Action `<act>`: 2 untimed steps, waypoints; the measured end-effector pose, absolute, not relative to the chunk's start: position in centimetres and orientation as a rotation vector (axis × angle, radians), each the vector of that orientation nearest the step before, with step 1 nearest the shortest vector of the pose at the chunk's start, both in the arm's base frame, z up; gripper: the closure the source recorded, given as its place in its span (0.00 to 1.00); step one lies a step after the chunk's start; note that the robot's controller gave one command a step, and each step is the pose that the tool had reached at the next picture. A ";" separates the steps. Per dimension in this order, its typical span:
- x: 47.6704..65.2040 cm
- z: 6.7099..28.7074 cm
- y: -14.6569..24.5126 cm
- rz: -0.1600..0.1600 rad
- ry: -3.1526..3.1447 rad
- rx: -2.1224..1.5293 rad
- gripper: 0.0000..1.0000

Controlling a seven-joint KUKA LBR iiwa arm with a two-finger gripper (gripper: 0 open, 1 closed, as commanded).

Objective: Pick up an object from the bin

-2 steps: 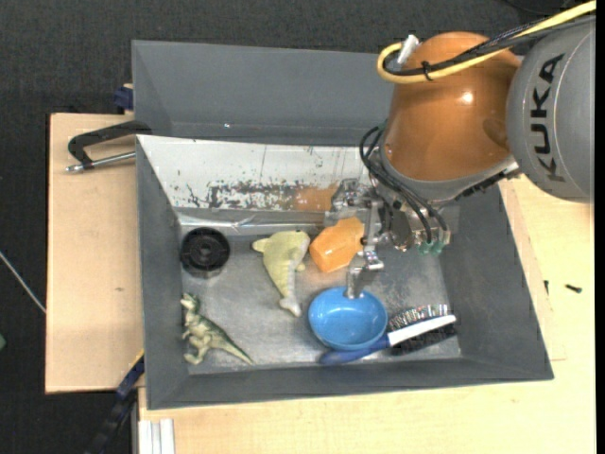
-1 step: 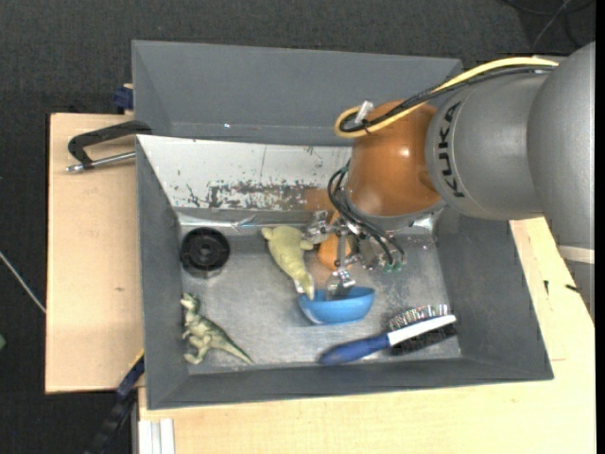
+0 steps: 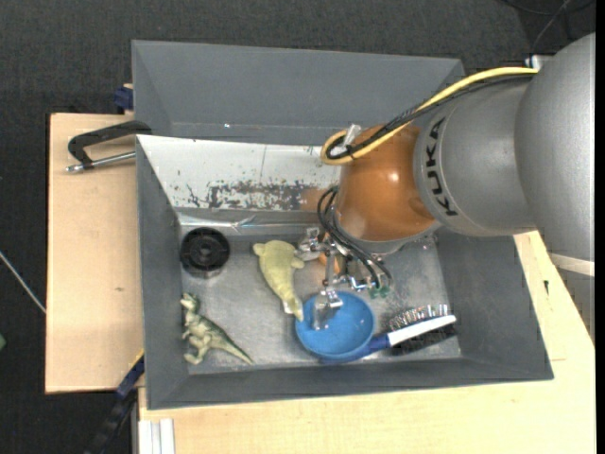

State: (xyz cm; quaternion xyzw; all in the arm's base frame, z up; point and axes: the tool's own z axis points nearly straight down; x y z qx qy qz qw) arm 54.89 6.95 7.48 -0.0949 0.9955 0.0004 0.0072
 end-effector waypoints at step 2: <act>54.6 7.3 6.9 0.003 3.125 -0.299 0.00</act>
Offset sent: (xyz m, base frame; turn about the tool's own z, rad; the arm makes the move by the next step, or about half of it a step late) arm 0.0000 0.0000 0.0000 0.0000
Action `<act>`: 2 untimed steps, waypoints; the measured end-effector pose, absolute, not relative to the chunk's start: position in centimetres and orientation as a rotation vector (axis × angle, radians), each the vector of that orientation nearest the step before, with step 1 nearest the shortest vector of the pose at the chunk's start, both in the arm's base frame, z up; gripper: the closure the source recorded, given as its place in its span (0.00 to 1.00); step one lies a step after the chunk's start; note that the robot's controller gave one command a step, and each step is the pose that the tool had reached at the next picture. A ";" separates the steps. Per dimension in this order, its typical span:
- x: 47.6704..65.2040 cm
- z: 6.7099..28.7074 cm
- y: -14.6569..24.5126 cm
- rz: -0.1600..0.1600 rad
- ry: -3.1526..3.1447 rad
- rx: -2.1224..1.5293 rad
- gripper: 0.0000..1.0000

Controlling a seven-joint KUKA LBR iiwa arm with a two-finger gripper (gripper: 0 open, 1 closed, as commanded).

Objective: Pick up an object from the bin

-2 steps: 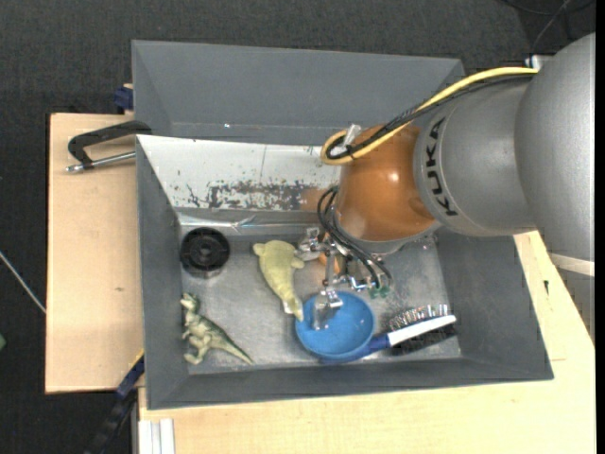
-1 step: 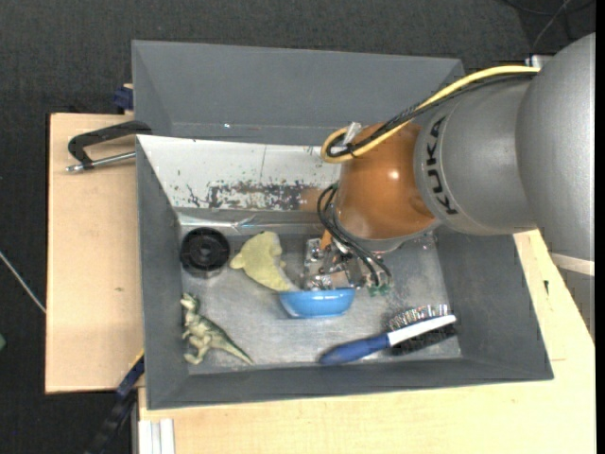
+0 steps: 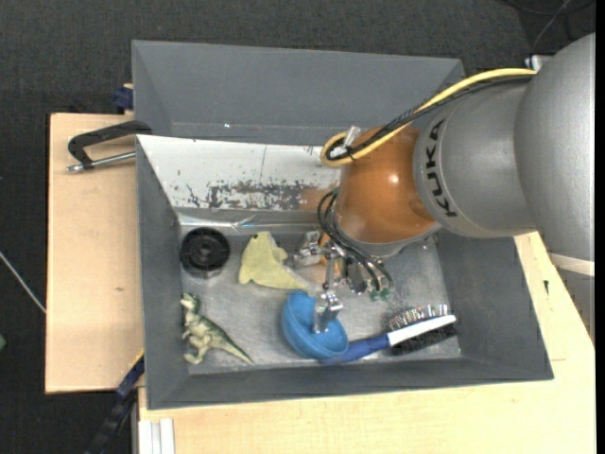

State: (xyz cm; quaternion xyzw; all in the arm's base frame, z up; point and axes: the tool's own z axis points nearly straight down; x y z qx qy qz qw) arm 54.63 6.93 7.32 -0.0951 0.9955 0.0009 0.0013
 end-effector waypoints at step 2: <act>53.8 19.3 8.4 0.003 3.108 -0.346 1.00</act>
Offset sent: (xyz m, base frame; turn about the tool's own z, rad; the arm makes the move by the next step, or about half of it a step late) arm 0.0000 0.0000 0.0000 0.0000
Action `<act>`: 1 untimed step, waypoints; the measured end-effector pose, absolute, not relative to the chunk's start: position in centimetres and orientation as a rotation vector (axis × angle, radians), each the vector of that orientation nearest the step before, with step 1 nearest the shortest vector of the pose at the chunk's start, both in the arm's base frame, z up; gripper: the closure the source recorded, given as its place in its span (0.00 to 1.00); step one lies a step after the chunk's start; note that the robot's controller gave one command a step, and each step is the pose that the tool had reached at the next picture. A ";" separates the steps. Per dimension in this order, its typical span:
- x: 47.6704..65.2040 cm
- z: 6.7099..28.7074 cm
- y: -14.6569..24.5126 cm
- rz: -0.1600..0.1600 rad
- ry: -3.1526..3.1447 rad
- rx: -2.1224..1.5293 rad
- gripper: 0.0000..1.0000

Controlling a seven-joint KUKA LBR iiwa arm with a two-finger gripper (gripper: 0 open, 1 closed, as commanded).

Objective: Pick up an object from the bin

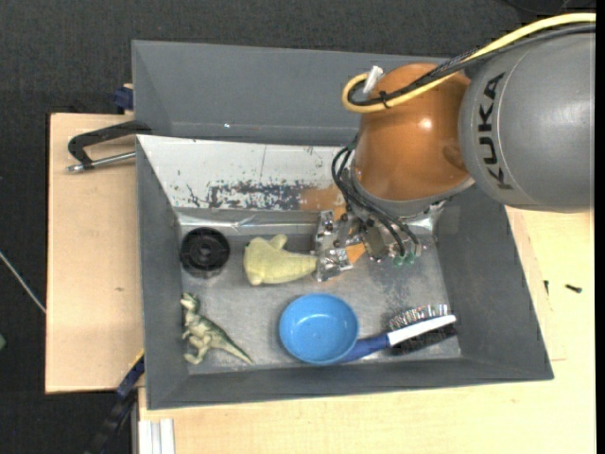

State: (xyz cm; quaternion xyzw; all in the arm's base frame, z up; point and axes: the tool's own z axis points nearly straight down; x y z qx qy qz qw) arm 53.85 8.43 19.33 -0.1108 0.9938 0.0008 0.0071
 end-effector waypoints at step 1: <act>55.1 23.4 8.7 0.002 3.112 -0.337 1.00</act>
Offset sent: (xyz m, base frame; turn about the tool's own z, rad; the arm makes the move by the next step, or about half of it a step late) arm 0.0096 0.0020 0.0367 0.0059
